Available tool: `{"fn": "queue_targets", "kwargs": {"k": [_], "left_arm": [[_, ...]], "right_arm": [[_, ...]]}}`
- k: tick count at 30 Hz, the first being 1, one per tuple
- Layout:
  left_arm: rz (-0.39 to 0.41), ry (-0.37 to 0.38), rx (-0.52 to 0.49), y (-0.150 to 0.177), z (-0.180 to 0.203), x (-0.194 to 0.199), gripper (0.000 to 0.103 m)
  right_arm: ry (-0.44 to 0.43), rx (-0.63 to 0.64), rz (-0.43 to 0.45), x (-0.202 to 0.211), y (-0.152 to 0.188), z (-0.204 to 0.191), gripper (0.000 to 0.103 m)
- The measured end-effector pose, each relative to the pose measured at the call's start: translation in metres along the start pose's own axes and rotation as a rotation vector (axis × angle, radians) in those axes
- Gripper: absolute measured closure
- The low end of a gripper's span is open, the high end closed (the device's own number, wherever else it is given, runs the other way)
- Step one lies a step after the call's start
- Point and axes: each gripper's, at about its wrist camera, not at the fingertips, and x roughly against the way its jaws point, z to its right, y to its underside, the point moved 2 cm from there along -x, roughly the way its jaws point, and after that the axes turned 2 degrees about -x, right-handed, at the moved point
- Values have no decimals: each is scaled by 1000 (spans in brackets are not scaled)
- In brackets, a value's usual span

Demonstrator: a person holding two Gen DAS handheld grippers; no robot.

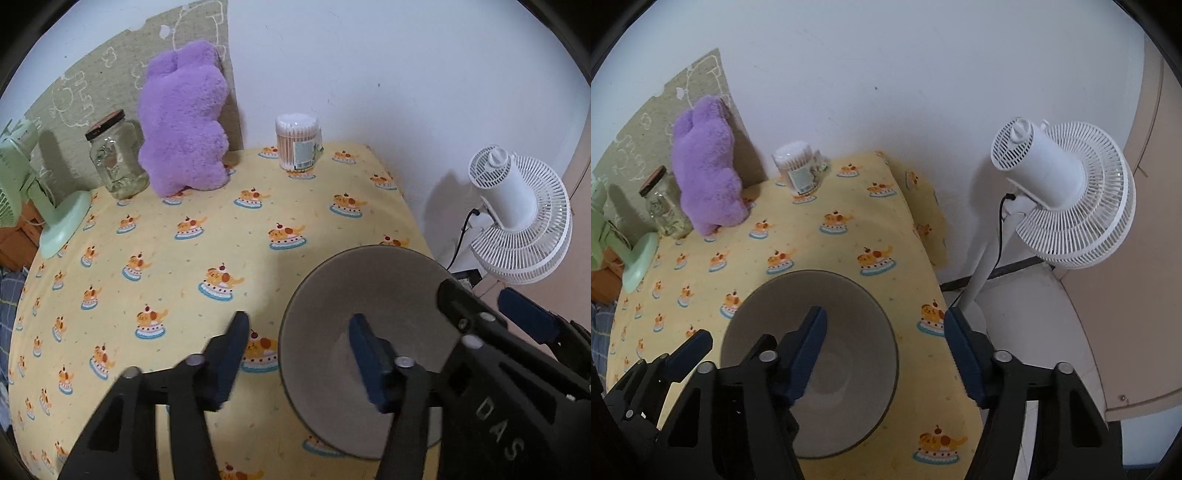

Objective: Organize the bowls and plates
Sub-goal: 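Close both tools on the rim of the cream bowl, then lift and carry the cream bowl with both tools toward the plate stack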

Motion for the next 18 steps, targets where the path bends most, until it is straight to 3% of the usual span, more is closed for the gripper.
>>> {"fn": "queue_targets", "kwargs": {"k": [4, 6, 18], "left_arm": [[-25, 12, -1, 1, 1, -10, 72], [-34, 7, -8, 2, 2, -13, 77], [-54, 6, -6, 2, 0, -12, 78]], "right_arm": [[0, 5, -26, -11, -1, 0, 78], [-11, 13, -44, -16, 0, -3, 83], [0, 19, -48, -15, 2, -6, 83]]}}
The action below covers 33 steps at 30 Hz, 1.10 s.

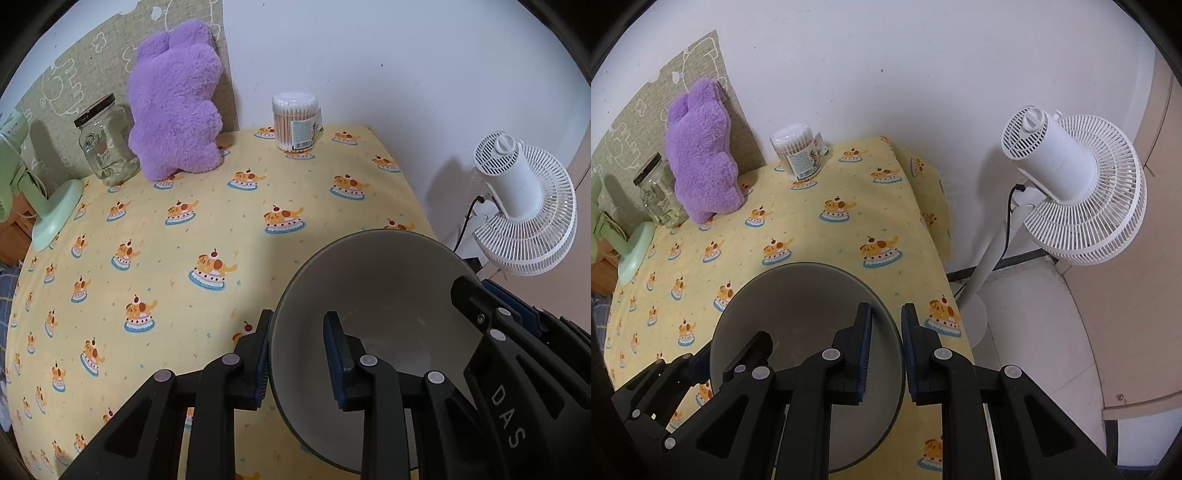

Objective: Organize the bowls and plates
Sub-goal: 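Lift and carry the cream bowl with both tools toward the plate stack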

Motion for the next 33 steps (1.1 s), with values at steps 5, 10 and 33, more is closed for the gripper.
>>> {"fn": "queue_targets", "kwargs": {"k": [5, 10, 33], "left_arm": [[-5, 5, -4, 6, -3, 7, 78], [11, -3, -11, 11, -10, 22, 78], [66, -14, 23, 50, -66, 119, 78]], "right_arm": [[7, 13, -2, 8, 4, -3, 83], [-2, 6, -4, 20, 12, -7, 83], [-20, 48, 39, 119, 50, -65, 83]]}}
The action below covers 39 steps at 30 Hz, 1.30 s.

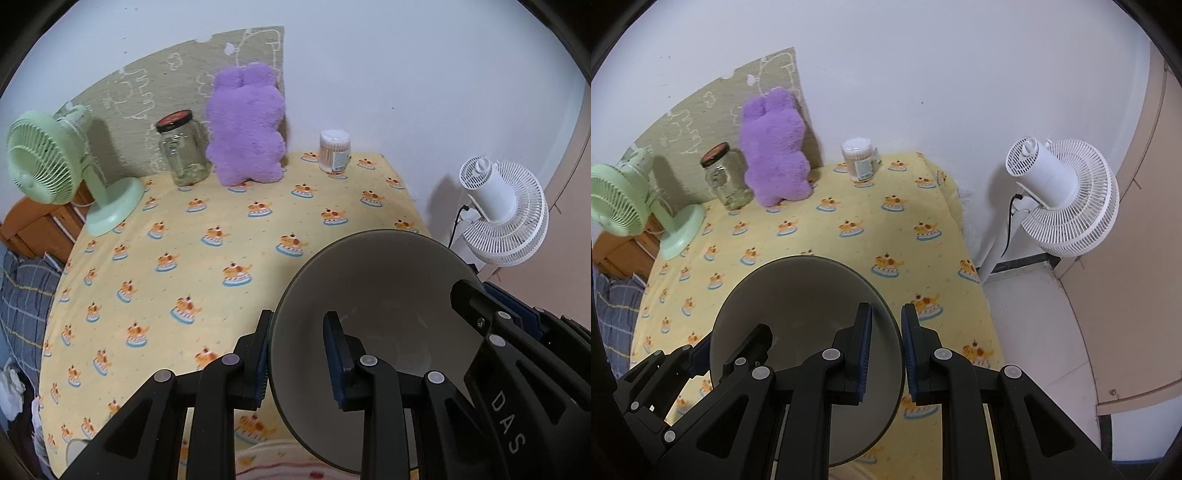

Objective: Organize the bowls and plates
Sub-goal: 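Lift and carry the cream bowl with both tools toward the plate stack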

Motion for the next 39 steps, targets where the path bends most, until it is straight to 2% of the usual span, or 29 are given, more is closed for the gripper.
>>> {"fn": "queue_targets", "kwargs": {"k": [12, 22, 34, 39], "left_arm": [[20, 23, -9, 24, -44, 44, 78], [37, 21, -9, 50, -92, 75, 78], [51, 11, -13, 87, -151, 101, 78], [33, 14, -2, 106, -175, 101, 78]], "right_arm": [[16, 7, 34, 50, 27, -41, 83], [19, 12, 51, 84, 56, -91, 83], [12, 23, 56, 108, 93, -147, 83], [6, 27, 49, 112, 111, -168, 83]]}}
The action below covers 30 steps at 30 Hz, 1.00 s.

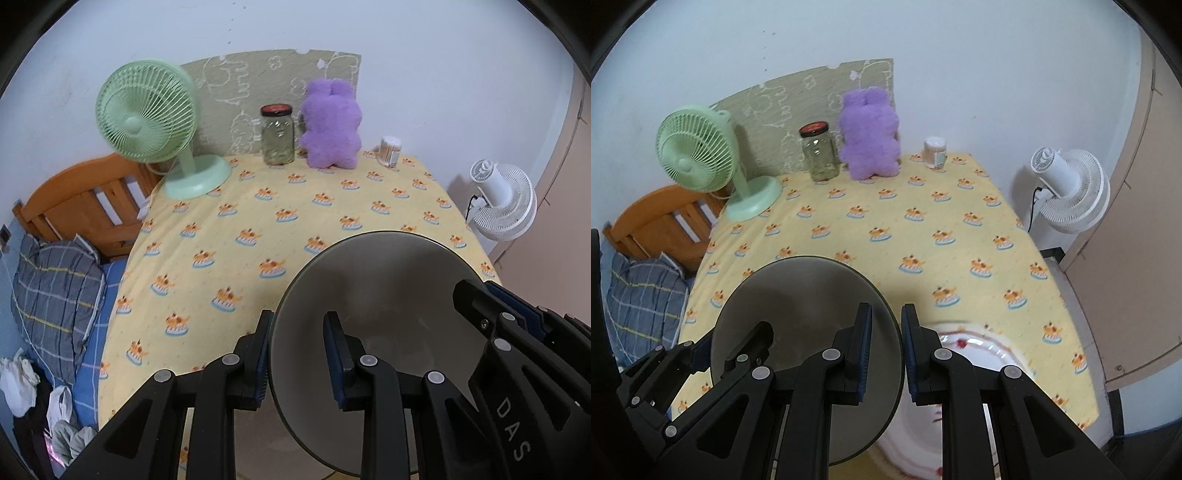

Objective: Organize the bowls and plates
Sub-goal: 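Lift and carry the cream bowl with both tools toward the plate stack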

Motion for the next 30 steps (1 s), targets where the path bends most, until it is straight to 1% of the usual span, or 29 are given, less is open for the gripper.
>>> {"fn": "queue_targets", "kwargs": {"k": [8, 16, 30], "left_arm": [[-40, 7, 13, 30, -29, -4, 78], [-96, 3, 25, 54, -47, -15, 78], [-158, 0, 36, 66, -59, -40, 78]], "right_arm": [[-5, 6, -32, -2, 31, -30, 83], [-8, 14, -102, -18, 57, -50, 83], [6, 34, -172, -43, 72, -63, 83]]}}
